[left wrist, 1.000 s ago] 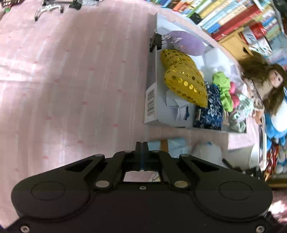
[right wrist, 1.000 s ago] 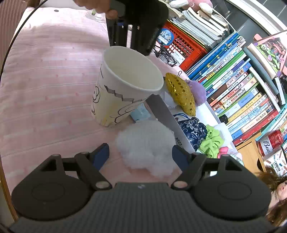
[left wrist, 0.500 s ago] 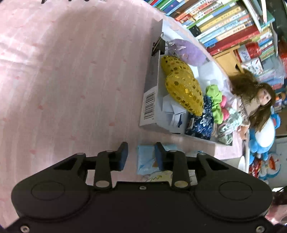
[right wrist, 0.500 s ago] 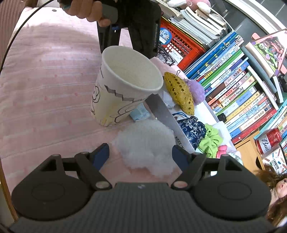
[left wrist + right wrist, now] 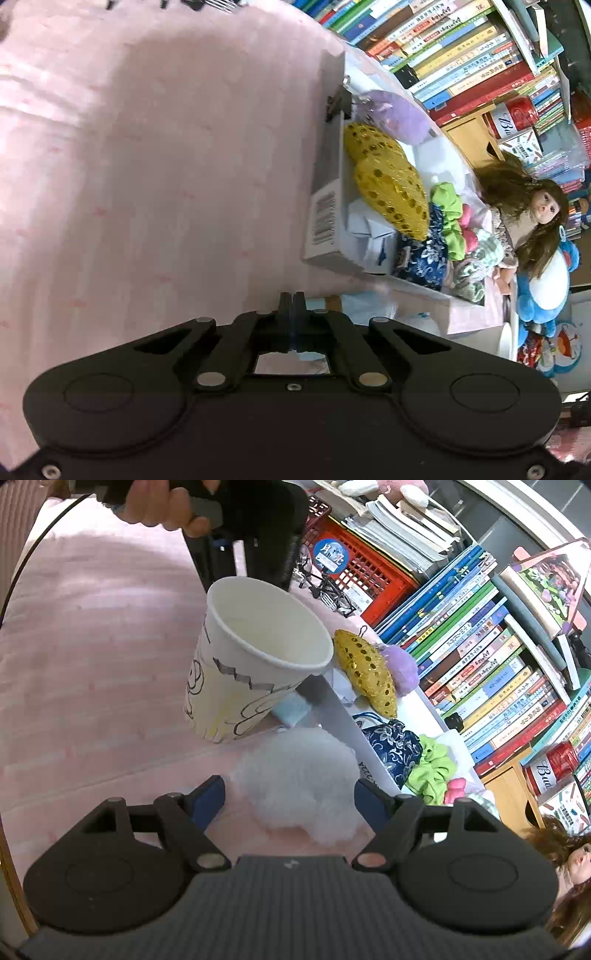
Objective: Organize soft objects
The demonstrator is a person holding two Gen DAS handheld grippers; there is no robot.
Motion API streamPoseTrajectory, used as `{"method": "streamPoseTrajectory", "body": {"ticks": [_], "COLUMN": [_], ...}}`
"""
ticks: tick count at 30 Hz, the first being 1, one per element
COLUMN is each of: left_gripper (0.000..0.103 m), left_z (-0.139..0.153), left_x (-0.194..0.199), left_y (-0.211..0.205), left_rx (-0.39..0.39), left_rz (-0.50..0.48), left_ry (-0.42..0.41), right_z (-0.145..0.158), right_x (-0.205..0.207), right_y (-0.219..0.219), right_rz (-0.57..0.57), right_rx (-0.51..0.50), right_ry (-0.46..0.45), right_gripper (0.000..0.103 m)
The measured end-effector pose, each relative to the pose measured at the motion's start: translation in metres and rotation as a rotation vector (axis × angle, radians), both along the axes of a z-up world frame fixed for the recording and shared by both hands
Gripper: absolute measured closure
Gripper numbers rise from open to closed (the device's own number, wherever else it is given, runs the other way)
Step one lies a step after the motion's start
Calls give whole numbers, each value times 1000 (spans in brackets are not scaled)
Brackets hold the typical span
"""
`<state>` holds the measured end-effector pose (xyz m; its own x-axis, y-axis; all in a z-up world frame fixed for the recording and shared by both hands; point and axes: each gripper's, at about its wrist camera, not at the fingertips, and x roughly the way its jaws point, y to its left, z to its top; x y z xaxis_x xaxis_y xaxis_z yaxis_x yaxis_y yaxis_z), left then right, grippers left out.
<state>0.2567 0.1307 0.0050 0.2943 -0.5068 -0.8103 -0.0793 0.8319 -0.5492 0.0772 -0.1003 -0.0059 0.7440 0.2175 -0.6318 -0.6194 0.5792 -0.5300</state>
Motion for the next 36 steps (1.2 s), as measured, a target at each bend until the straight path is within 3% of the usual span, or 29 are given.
{"method": "streamPoseTrajectory", "body": {"ticks": [4, 7, 14, 16, 22, 32, 35, 36], "left_gripper": [103, 103, 90, 88, 69, 72, 80, 88], "left_z": [2, 11, 29, 28, 9, -13, -18, -19], "left_x": [-8, -17, -30, -29, -14, -2, 0, 0], "left_y": [14, 16, 5, 5, 19, 9, 7, 7], "left_rx": [35, 80, 139, 120, -101, -195, -212, -210], "left_rz": [3, -38, -154, -158, -35, 17, 27, 32], "left_ry": [-7, -68, -176, -164, -33, 31, 44, 47], "right_z": [1, 1, 2, 4, 2, 4, 2, 1], "right_x": [2, 6, 28, 35, 25, 28, 27, 27], "right_y": [-1, 1, 6, 6, 4, 4, 5, 6], "right_rz": [-3, -6, 17, 18, 68, 164, 176, 184], "right_rx": [12, 16, -5, 21, 42, 84, 76, 72], "right_ry": [-5, -7, 46, 85, 78, 86, 74, 69], "right_gripper": [18, 18, 18, 33, 35, 35, 35, 35]}}
